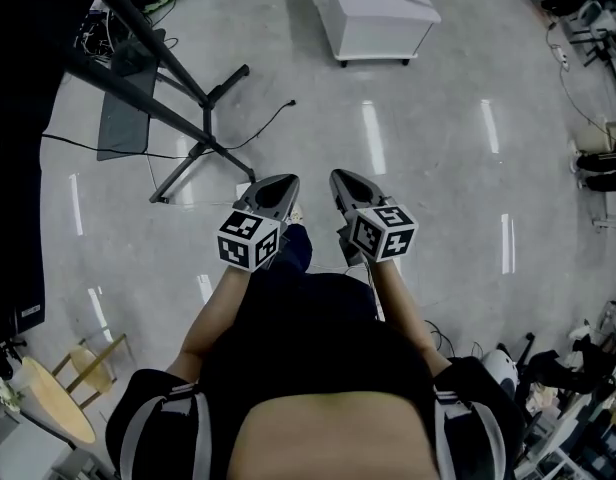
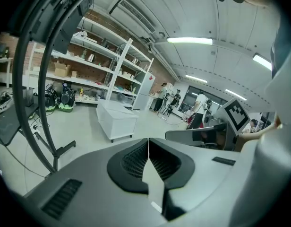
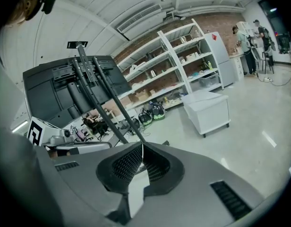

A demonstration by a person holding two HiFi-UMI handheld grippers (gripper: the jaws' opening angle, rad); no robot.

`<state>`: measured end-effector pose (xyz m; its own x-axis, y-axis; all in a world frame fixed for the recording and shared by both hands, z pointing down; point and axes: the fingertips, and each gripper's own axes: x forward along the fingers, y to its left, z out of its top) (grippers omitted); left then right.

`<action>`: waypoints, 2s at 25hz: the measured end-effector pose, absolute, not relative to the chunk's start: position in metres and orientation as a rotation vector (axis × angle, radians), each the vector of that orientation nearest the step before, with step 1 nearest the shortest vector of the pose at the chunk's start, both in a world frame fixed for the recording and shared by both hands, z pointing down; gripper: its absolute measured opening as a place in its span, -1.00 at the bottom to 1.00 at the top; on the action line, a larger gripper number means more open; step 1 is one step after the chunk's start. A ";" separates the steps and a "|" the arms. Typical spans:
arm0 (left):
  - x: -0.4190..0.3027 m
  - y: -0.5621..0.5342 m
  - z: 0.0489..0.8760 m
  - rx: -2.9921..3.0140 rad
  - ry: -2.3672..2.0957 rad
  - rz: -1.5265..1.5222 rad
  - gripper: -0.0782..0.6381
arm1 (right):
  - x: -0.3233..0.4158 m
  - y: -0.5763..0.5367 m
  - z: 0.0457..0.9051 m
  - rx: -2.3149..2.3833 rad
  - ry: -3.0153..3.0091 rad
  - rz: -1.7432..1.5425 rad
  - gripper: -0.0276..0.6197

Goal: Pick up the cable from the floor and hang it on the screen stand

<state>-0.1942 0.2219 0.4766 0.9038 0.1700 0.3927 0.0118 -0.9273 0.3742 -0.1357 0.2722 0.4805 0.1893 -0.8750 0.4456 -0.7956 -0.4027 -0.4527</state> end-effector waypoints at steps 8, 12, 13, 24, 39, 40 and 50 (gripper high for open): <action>-0.167 0.178 0.489 2.671 0.092 0.622 -0.75 | -0.101 0.224 0.491 -2.288 1.679 -1.025 -0.84; -0.156 0.165 0.488 2.665 0.075 0.602 -0.75 | -0.084 0.213 0.492 -2.296 1.692 -1.020 -0.84; -0.156 0.163 0.488 2.665 0.069 0.599 -0.75 | -0.082 0.212 0.492 -2.297 1.694 -1.019 -0.83; -0.145 0.133 0.488 2.673 -0.006 0.563 -0.75 | -0.062 0.190 0.493 -2.297 1.714 -1.019 -0.83; -0.039 0.067 0.490 2.639 -0.144 0.558 -0.75 | 0.046 0.127 0.491 -2.233 1.834 -1.071 -0.83; -0.029 0.061 0.490 2.637 -0.155 0.552 -0.75 | 0.055 0.121 0.490 -2.227 1.851 -1.075 -0.83; 0.046 0.008 0.487 2.624 -0.268 0.521 -0.75 | 0.136 0.060 0.485 -2.169 1.981 -1.066 -0.83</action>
